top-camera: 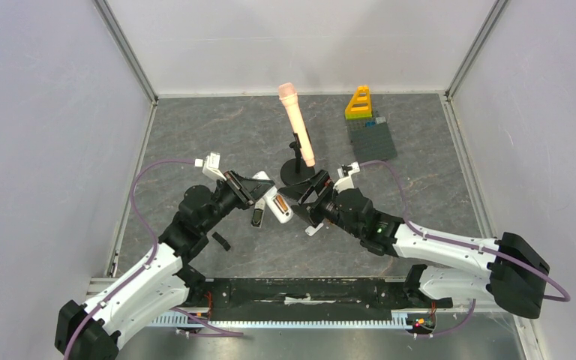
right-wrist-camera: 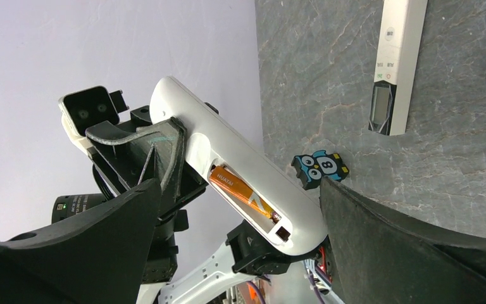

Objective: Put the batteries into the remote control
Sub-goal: Load the battery into the remote control.

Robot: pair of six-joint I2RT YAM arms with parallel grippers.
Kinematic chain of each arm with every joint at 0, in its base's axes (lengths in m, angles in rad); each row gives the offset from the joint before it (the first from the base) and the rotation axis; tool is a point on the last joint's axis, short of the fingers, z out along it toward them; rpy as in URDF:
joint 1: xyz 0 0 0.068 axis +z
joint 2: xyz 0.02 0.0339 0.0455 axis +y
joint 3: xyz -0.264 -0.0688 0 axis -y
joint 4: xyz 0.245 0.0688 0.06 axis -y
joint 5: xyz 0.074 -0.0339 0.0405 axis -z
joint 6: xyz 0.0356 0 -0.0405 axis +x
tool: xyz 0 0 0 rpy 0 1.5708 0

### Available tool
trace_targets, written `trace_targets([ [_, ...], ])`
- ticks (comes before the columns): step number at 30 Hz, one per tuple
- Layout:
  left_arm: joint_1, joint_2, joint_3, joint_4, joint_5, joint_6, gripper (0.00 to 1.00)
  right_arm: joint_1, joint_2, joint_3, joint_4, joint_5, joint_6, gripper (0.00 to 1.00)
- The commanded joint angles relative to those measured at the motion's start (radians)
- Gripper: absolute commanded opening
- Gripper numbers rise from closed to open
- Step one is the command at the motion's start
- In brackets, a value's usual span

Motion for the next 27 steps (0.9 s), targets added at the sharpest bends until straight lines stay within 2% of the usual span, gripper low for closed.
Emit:
trace_targets([
  [1,-0.001,-0.011,0.002,0.15,-0.016,-0.069,0.02,0.011,0.023,-0.016,0.082,-0.098,0.06,0.98],
  [9,-0.002,-0.014,-0.005,0.154,-0.025,-0.062,0.02,0.008,0.027,-0.03,0.085,-0.11,0.069,0.98],
  [16,-0.003,-0.023,0.01,0.113,-0.041,-0.024,0.02,0.002,-0.035,-0.015,-0.053,-0.015,0.03,0.98],
  [27,-0.002,-0.02,0.009,0.117,-0.042,-0.039,0.02,-0.006,-0.008,0.023,-0.04,-0.045,0.027,0.98],
])
